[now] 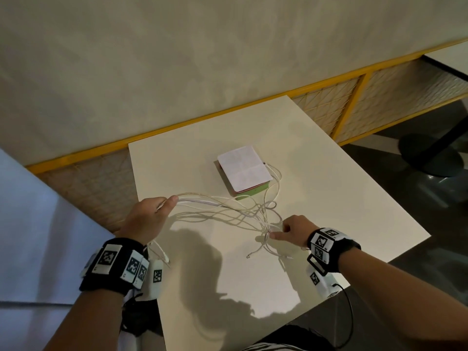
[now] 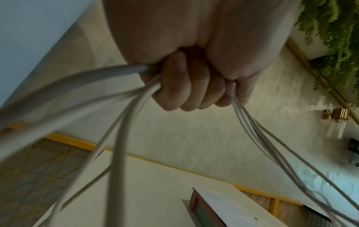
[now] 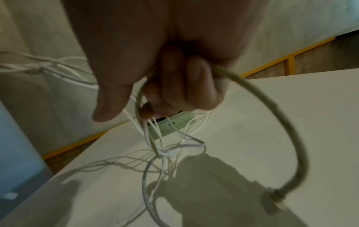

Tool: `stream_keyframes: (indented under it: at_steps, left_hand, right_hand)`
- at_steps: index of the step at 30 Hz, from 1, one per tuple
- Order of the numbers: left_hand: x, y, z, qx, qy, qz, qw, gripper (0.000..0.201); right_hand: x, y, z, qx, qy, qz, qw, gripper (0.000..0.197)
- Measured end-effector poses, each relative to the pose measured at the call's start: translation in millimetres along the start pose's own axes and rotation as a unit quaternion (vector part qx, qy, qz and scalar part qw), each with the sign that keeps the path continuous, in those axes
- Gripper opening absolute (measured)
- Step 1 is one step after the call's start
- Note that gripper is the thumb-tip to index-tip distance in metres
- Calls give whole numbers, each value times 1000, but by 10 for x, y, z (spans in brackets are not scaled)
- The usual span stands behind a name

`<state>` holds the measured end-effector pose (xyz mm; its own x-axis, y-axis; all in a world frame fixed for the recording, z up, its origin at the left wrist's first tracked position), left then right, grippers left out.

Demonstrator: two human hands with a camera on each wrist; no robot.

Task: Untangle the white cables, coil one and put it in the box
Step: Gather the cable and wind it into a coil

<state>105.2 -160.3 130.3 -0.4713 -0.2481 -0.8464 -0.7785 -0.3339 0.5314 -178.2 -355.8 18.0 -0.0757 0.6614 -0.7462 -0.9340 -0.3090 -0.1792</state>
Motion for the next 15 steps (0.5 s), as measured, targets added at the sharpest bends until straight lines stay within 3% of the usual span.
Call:
stream_keyframes:
  at_steps: [7,10,15]
  left_hand:
    - [-64,-245,-3,-50,30,-36,998,58]
    - [-86,-379,32,-78,29,-44,996,62]
    - [-74,-482,109,-114,37,-31,992,57]
  right_hand:
    - [-187,33,36,-99,-58,-162,980,25]
    - [-257,95,38,-103,-63,-202,972,17]
    - [-279,209,14,-88,-87,-243,962,22]
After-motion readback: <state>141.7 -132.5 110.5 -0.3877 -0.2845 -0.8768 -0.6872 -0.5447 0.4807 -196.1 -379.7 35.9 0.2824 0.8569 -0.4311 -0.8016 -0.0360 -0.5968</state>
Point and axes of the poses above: each hand's wrist, its own z-axis away from the middle knuckle, its own x-axis out of the palm, y = z × x, the point moved 6 cm from there along -z, towards the middle knuckle, and after that the axes turned 15 degrees about x, right-handed, at the moved point
